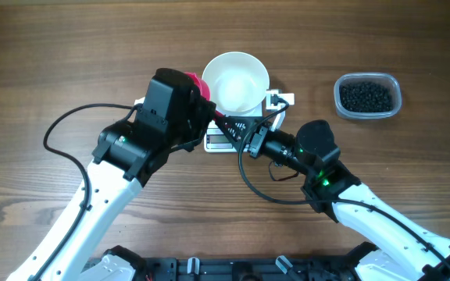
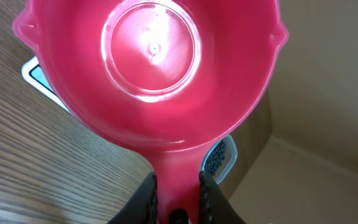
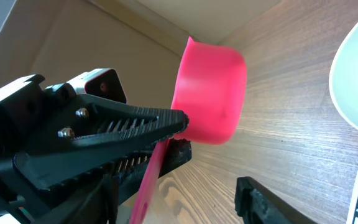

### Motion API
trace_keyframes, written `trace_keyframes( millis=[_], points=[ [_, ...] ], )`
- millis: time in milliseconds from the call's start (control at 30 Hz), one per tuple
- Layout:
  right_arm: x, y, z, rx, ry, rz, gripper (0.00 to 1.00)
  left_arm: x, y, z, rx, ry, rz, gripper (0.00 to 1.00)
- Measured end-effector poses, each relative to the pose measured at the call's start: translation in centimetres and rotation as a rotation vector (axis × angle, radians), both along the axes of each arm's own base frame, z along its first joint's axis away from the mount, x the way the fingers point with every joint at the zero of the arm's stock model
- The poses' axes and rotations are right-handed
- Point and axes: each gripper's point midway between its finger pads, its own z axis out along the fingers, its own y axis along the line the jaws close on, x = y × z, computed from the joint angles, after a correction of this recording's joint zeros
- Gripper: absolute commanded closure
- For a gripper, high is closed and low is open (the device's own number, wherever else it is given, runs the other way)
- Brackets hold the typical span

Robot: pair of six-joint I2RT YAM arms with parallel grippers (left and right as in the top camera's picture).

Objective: Scoop item into bowl and weigh 150g on scale
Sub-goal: 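Grasp the pink cup handle with the right gripper beside the left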

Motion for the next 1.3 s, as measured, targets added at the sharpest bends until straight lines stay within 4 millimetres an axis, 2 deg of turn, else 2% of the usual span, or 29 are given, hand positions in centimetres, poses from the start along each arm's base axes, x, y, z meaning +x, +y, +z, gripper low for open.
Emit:
trace_keyframes(
  millis=[233, 433, 567, 800, 933, 1000, 1067, 1233, 1267, 1300],
  points=[
    [0.6, 0.4, 2.1, 0.007, -0.056, 0.0, 0.46, 0.0, 0.0, 0.0, 0.001, 0.001, 0.001, 0.96],
    [0.5, 1.4, 0.5, -0.018, -0.025, 0.018, 0.55, 0.4, 0.4, -0.3, 0.02, -0.003, 0.024, 0.96],
    [0.5, 1.6, 0.5, -0.02, -0.027, 0.02, 0.6, 0.4, 0.4, -0.3, 0.02, -0.002, 0.024, 0.96],
    [0.3, 1.9, 0.9, -0.016, -0.034, 0.026, 0.63, 0.4, 0.4, -0.3, 0.02, -0.002, 0.024, 0.96],
    [0.2, 2.1, 1.0, -0.018, -0.038, 0.023, 0.74, 0.4, 0.4, -0.3, 0.02, -0.002, 0.025, 0.96],
    [0.2, 2.1, 1.0, -0.018, -0.038, 0.023, 0.88, 0.4, 0.4, -0.3, 0.019, -0.002, 0.024, 0.96],
    [0.3, 2.1, 0.9, -0.02, -0.038, 0.016, 0.95, 0.4, 0.4, -0.3, 0.021, -0.002, 0.025, 0.96],
    [0.5, 2.0, 1.0, -0.001, -0.005, 0.005, 0.95, 0.7, 0.5, -0.1, 0.021, -0.015, 0.038, 0.96],
    [0.5, 2.1, 1.0, -0.001, -0.004, 0.005, 0.95, 0.7, 0.6, -0.1, 0.021, -0.015, 0.038, 0.9],
    [0.5, 2.1, 1.0, -0.001, -0.004, 0.005, 0.95, 0.7, 0.6, -0.1, 0.021, -0.015, 0.038, 0.52]
  ],
)
